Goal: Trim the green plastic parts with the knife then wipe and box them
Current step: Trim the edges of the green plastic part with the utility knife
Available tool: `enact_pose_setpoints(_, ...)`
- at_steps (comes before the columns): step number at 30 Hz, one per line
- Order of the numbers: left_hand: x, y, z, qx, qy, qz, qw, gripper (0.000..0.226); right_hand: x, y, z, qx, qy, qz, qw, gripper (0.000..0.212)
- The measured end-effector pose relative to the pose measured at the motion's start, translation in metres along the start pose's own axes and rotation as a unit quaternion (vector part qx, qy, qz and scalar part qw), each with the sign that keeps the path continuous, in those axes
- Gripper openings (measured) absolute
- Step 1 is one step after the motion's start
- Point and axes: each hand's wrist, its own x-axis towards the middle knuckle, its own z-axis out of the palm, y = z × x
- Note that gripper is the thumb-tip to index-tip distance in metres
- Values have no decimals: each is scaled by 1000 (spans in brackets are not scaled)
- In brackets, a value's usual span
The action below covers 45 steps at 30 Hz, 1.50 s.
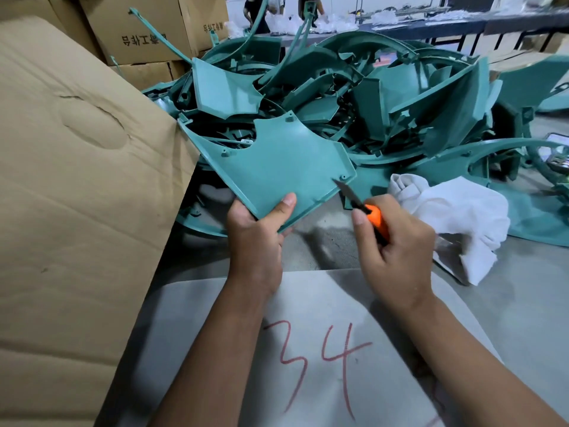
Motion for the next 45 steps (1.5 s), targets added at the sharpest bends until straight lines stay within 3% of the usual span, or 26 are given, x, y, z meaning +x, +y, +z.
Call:
enact_pose_setpoints(4, -4, 2, 6, -16, -5, 4, 1000, 26, -3, -7, 7, 8, -58, -19, 998, 28)
enact_pose_setpoints(8, -10, 5, 10, -11, -10, 30, 999, 30, -5, -10, 8, 22, -85, -23, 996, 32)
enact_pose_setpoints(16, -12, 11, 11, 13, 20, 50, 998, 43, 1, 1, 3, -3, 7, 36, 999, 27)
enact_pose_setpoints(21, -13, 13, 11, 27, 9, 62, 998, 39, 7, 6, -5, -31, 56, 50, 997, 26)
enact_pose_setpoints(30, -12, 8, 12, 26, 19, 76, 997, 28, -3, -12, 5, -53, -14, -32, 998, 26)
enact_pose_setpoints(40, -9, 5, 11, 31, 25, 68, 997, 26, -3, -9, 5, -61, -10, -5, 998, 29)
enact_pose_setpoints(45, -7, 11, 5, 26, 27, 69, 997, 28, 7, 13, -6, -65, 42, 65, 995, 30)
